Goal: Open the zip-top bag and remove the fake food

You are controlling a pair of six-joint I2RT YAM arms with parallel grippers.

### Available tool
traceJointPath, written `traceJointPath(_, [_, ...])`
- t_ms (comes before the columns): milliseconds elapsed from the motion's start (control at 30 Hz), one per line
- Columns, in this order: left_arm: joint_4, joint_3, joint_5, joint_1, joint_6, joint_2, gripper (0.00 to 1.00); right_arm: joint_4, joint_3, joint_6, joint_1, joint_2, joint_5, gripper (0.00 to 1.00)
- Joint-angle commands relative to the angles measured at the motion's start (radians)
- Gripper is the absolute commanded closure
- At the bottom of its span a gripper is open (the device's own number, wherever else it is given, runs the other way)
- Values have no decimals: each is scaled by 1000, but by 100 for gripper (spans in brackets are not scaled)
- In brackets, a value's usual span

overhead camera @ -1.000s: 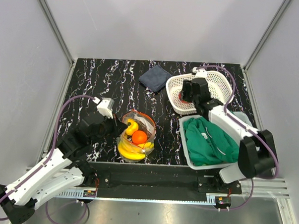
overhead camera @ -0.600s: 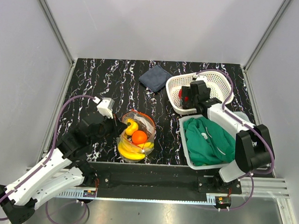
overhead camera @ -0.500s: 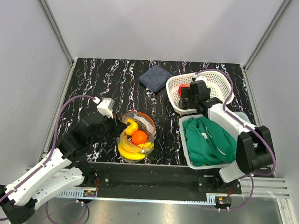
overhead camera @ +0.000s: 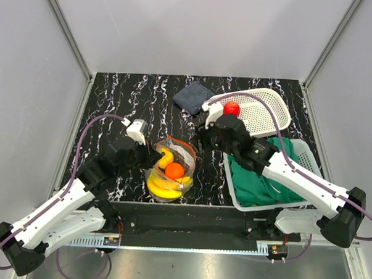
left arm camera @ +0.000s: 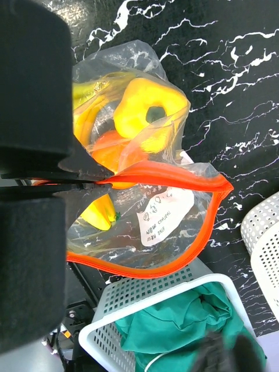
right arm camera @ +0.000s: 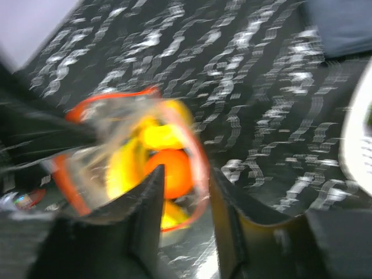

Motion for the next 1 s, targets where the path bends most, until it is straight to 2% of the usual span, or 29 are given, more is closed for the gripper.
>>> traceJointPath(0, [77, 38, 24, -1, -13, 19, 100, -14, 41, 72, 61, 44, -155, 59])
traceJointPath(133, [83, 47, 30, -1, -15, 25, 100, 2, 30, 90, 139, 121, -176, 60])
traceJointPath(500, [86, 23, 38, -1, -33, 11, 100, 109, -45, 141, 148, 273, -218, 53])
traceJointPath(700, [108, 21, 46, -1, -32, 39, 100, 120, -37, 150, 150, 356, -187, 43])
traceJointPath(767, [109, 19, 44, -1, -32, 50, 100, 120, -31, 149, 148, 377, -159, 33])
traceJointPath(967, [140, -8, 46, -1, -55, 56, 100, 117, -36, 107, 147, 431, -101, 18])
